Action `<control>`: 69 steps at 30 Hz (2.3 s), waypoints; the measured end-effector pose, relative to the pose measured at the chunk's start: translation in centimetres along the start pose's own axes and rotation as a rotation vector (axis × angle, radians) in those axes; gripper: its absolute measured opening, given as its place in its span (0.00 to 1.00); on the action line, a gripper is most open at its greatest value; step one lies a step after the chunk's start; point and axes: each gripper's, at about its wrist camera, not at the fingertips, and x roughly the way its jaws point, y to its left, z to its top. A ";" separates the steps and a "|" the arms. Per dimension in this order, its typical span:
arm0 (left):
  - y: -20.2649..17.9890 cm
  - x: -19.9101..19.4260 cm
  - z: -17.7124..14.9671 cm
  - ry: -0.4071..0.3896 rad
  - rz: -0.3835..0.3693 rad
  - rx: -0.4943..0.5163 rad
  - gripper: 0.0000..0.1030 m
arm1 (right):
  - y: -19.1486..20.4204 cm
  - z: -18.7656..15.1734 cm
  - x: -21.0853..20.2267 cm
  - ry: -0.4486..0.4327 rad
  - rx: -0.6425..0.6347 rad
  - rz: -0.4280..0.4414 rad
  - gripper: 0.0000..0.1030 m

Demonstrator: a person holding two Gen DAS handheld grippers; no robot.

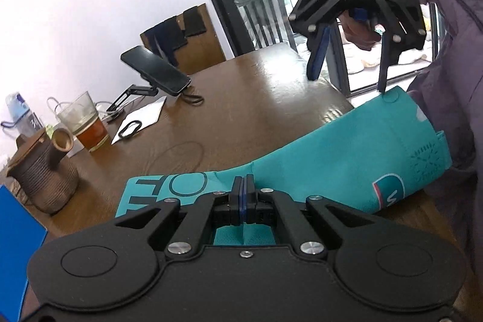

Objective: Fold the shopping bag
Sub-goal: 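Press the folded bag down with the right gripper while the left gripper holds it, then grasp the teal bag's end with the right gripper and roll it up while the left gripper holds the strip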

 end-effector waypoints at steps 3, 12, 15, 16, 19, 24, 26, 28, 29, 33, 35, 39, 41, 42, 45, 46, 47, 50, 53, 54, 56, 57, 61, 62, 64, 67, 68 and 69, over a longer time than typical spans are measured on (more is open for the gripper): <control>-1.4 0.0 0.4 -0.008 -0.003 0.023 0.00 | 1.8 -1.2 -0.6 -0.013 -0.182 -0.014 0.49; -3.8 0.0 0.5 -0.019 0.027 0.088 0.00 | 8.1 -5.4 3.1 -0.241 -0.745 -0.063 0.54; -4.6 -0.1 0.4 -0.024 0.040 0.119 0.00 | 7.3 -5.8 5.3 -0.312 -0.719 -0.040 0.55; -4.7 -0.2 0.4 -0.026 0.035 0.118 0.00 | 7.0 -5.8 5.7 -0.316 -0.726 -0.032 0.56; -4.4 -0.4 0.4 -0.027 0.011 0.093 0.00 | 6.5 -6.3 6.9 -0.345 -0.772 -0.011 0.60; -4.0 -0.5 0.4 -0.033 -0.024 0.068 0.00 | 5.9 -6.6 8.5 -0.383 -0.834 -0.020 0.60; -3.8 -0.5 0.4 -0.034 -0.038 0.054 0.00 | 5.5 -6.4 9.3 -0.382 -0.847 -0.027 0.59; -3.4 -0.5 0.4 -0.035 -0.057 0.039 0.00 | 4.9 -6.3 9.9 -0.385 -0.849 -0.025 0.59; -3.2 -0.5 0.4 -0.036 -0.065 0.032 0.00 | 4.7 -6.2 10.1 -0.386 -0.848 -0.026 0.58; -2.7 -0.4 0.4 -0.036 -0.092 0.009 0.00 | 3.7 -4.6 11.1 -0.353 -0.833 -0.028 0.35; -2.8 -0.5 0.3 -0.036 -0.087 0.018 0.00 | 2.9 -2.9 11.4 -0.312 -0.768 0.001 0.30; -3.1 -0.5 0.2 -0.034 -0.077 0.033 0.00 | 1.0 1.4 11.5 -0.200 -0.495 0.109 0.28; -3.3 -0.5 0.2 -0.034 -0.070 0.046 0.00 | -1.5 3.7 12.4 -0.134 -0.255 0.215 0.26; -3.3 -0.6 0.2 -0.035 -0.067 0.051 0.00 | -2.4 4.0 12.4 -0.119 -0.192 0.247 0.26; -3.1 -0.6 0.2 -0.032 -0.060 0.046 0.00 | -7.1 4.5 13.3 -0.068 0.104 0.403 0.23; -3.0 -0.5 0.0 -0.030 -0.040 0.063 0.00 | -8.1 4.4 13.6 -0.058 0.171 0.428 0.23; -2.9 -0.5 0.0 -0.029 -0.039 0.061 0.00 | -9.3 4.2 13.9 -0.050 0.246 0.460 0.23; -2.4 -0.4 0.0 -0.027 -0.041 0.049 0.00 | -13.0 3.3 15.3 -0.027 0.516 0.569 0.22; -2.1 -0.3 0.0 -0.028 -0.049 0.041 0.00 | -15.0 2.0 16.5 -0.037 0.757 0.621 0.23; -2.1 -0.3 0.0 -0.028 -0.048 0.044 0.00 | -15.1 1.7 16.5 -0.041 0.792 0.621 0.23; -2.2 -0.3 0.1 -0.028 -0.046 0.048 0.00 | -15.2 1.4 16.9 -0.044 0.879 0.612 0.23; -2.2 -0.3 0.0 -0.028 -0.045 0.050 0.00 | -15.2 1.3 16.7 -0.045 0.916 0.596 0.23; -2.5 -0.3 0.0 -0.030 -0.036 0.074 0.00 | -13.8 1.6 14.7 -0.020 0.853 0.527 0.27; -2.5 -0.3 0.0 -0.031 -0.039 0.071 0.00 | -13.4 1.8 14.3 -0.017 0.817 0.513 0.28; -2.0 -0.2 -0.1 -0.032 -0.056 0.053 0.00 | -12.5 2.1 13.9 -0.016 0.766 0.497 0.30; -1.4 -0.1 -0.1 -0.036 -0.081 0.040 0.00 | -11.4 0.6 11.7 -0.029 0.732 0.499 0.30; -1.2 -0.1 -0.1 -0.036 -0.088 0.032 0.00 | -11.5 0.5 11.5 -0.034 0.732 0.505 0.30; -1.1 -0.1 -0.1 -0.036 -0.092 0.029 0.00 | -11.4 0.3 11.0 -0.035 0.731 0.507 0.30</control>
